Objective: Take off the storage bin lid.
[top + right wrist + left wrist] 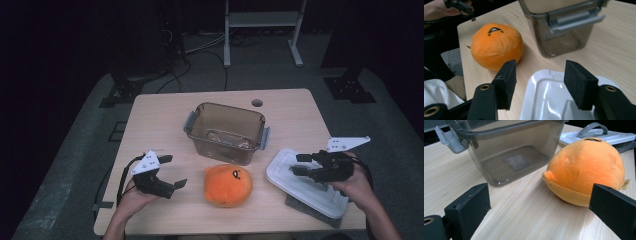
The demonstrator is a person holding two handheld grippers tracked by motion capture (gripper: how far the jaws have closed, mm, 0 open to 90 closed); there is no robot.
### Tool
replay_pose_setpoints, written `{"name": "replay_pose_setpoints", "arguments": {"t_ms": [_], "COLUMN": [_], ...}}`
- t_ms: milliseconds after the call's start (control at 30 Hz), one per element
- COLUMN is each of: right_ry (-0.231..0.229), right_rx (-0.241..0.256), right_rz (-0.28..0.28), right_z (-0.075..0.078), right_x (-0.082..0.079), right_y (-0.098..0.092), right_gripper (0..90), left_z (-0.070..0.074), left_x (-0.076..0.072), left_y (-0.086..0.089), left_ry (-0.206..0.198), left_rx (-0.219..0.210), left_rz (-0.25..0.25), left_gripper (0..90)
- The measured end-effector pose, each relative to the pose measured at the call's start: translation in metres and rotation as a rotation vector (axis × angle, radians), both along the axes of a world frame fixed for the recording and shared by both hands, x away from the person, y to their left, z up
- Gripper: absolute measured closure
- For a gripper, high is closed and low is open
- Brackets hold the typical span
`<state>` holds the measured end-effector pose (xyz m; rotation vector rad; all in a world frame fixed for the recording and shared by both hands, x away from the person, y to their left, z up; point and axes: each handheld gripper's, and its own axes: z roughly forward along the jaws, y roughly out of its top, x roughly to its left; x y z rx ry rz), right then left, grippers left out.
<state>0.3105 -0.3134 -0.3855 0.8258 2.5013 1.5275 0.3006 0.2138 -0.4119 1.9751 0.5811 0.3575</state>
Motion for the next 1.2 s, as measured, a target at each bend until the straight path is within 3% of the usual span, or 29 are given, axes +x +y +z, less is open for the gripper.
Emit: {"name": "replay_pose_setpoints", "arguments": {"t_ms": [333, 600, 1200], "right_ry": [-0.018, -0.018, -0.041], "right_rx": [0.005, 0.024, 0.012], "right_rz": [0.085, 0.131, 0.230], "right_z": [0.013, 0.016, 0.034], "right_x": [0.002, 0.005, 0.009], "right_y": [0.030, 0.050, 0.098], "right_gripper": [38.2, 36.0, 33.8], "left_z": [0.001, 0.001, 0.001], "left_x": [-0.001, 0.000, 0.000], "left_y": [0.001, 0.001, 0.003], "left_ry": [-0.003, -0.002, -0.005], "left_rx": [-0.001, 0.002, -0.003], "left_rz": [-0.001, 0.000, 0.008], "left_gripper": [2.7, 2.7, 2.7]}}
